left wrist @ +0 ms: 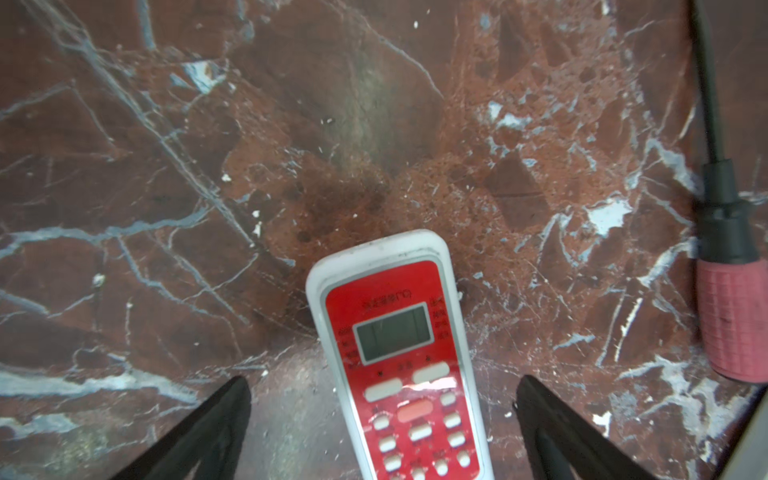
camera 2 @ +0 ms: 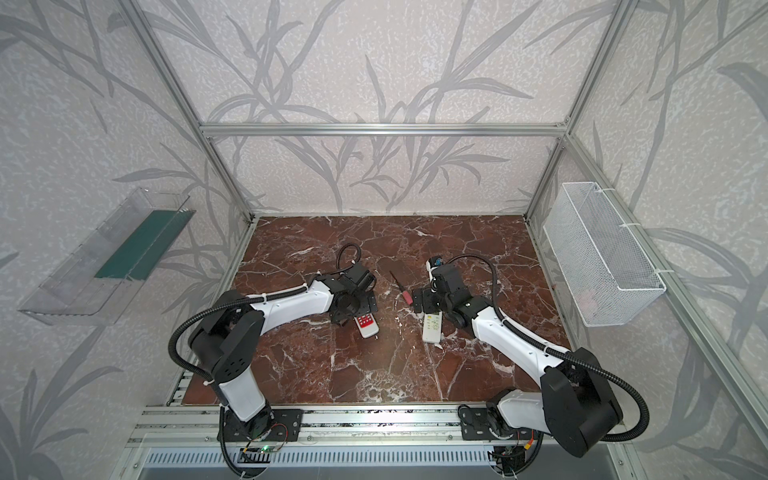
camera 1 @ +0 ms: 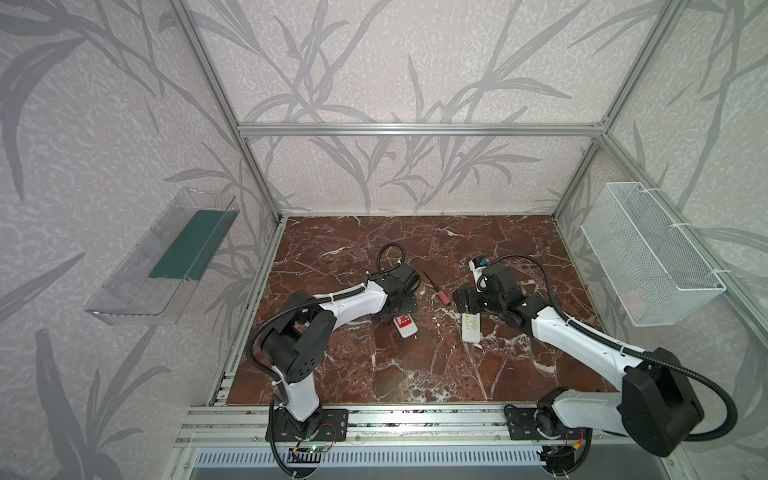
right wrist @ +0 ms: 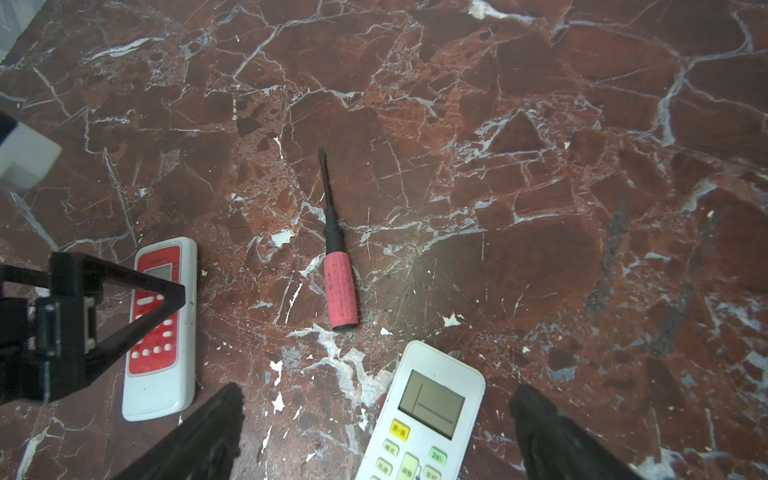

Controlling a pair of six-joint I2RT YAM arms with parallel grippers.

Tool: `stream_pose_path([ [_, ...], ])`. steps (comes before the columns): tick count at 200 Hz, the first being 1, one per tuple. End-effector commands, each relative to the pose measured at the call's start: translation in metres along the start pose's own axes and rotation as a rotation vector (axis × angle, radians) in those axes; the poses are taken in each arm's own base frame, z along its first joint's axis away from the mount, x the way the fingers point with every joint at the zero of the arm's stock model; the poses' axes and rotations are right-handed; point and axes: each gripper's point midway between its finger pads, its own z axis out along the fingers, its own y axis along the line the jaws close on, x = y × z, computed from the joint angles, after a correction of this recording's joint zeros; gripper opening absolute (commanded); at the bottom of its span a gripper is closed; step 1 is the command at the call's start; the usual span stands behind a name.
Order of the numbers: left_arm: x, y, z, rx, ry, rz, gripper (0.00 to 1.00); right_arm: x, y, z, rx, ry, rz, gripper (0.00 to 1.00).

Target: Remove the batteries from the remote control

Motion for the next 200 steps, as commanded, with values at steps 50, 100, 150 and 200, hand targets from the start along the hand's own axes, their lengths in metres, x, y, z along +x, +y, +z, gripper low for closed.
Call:
stream_pose_path([
  [50, 0.006, -0.012, 0.019, -0.052, 0.095, 0.04, 0.86, 0.005, 0.009, 0.006, -0.051, -0.002, -0.019, 1.0],
  [100, 0.01, -0.016, 0.026, -0.031, 0.117, 0.034, 0.59, 0.001, 0.011, 0.007, -0.06, -0.001, -0.044, 0.99],
  [150, 0.01, -0.018, 0.026, -0.005, 0.107, 0.034, 0.29, 0.006, 0.028, 0.011, -0.167, 0.0, -0.049, 0.98],
  [200, -0.017, -0.037, -0.009, 0.148, -0.022, 0.018, 0.27, 0.013, 0.063, 0.006, -0.377, -0.013, 0.0, 0.91],
])
